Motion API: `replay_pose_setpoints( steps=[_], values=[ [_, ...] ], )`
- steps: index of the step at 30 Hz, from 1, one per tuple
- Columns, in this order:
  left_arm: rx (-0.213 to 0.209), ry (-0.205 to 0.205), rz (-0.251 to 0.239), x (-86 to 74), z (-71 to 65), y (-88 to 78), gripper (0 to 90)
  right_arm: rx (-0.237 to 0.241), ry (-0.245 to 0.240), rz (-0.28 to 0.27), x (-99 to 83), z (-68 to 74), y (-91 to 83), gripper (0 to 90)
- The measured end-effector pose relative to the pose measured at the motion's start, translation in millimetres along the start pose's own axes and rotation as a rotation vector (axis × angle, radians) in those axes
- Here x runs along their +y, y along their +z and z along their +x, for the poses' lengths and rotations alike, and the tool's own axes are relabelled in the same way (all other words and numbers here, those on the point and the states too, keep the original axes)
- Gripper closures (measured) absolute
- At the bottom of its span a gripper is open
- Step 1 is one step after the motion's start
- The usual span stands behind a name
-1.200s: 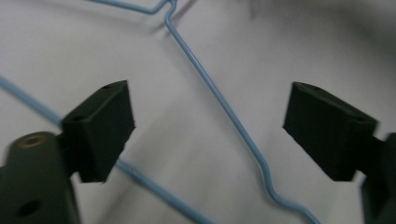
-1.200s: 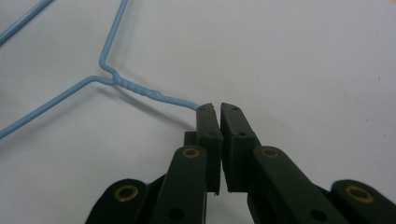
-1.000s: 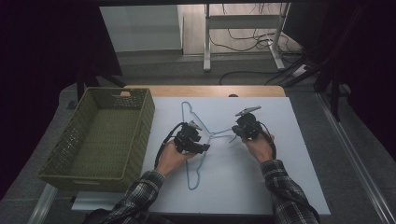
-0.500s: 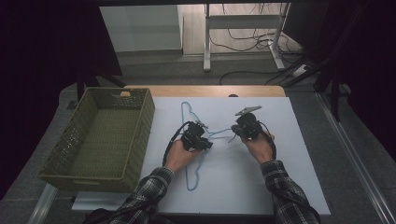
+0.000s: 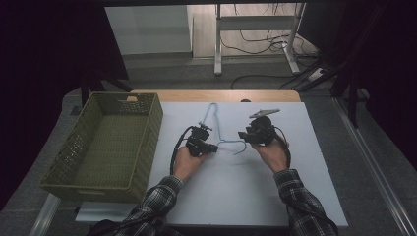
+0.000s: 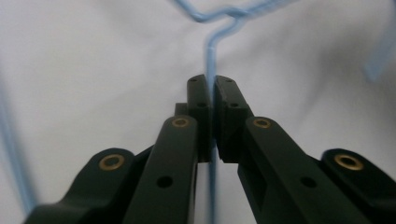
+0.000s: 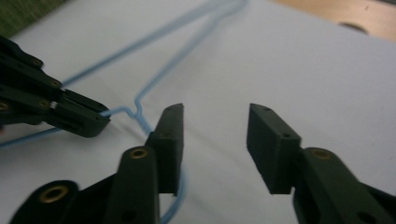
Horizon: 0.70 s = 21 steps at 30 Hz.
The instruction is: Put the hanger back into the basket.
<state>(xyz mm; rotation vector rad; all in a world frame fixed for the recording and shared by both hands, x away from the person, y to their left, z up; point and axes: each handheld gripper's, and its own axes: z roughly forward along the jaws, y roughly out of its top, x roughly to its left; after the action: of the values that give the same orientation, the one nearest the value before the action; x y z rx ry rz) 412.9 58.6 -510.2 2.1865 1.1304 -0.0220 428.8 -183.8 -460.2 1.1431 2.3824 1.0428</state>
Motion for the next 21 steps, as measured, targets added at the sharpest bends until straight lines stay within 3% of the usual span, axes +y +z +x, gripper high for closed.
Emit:
replay_pose_setpoints(
  steps=[3, 6, 13, 17, 20, 21],
  values=[
    [0.01, -0.01, -0.015, 0.3, 1.8, -6.6, 87.2, 0.011, 0.011, -0.038, 4.2, -0.3, -11.0, 49.4],
    [-0.003, -0.014, -0.043, -0.6, 4.9, -16.8, 87.3, 0.002, 0.01, -0.1, 9.8, -2.5, -35.0, 46.7],
    [-0.041, 0.013, -0.113, -3.4, 1.5, -41.7, 87.5, -0.021, 0.006, -0.112, 6.1, -10.9, -59.2, 46.8],
    [-0.081, 0.025, -0.148, -5.8, -2.9, -56.8, 87.4, 0.012, -0.012, -0.105, -4.3, -6.7, -64.1, 49.0],
    [-0.107, 0.039, -0.164, -8.3, -7.5, -66.0, 87.5, 0.086, -0.048, -0.119, -10.4, 9.1, -65.5, 51.7],
    [-0.119, 0.042, -0.167, -9.1, -8.9, -68.5, 87.5, 0.086, -0.048, -0.119, -10.4, 9.1, -65.5, 51.7]
  ],
)
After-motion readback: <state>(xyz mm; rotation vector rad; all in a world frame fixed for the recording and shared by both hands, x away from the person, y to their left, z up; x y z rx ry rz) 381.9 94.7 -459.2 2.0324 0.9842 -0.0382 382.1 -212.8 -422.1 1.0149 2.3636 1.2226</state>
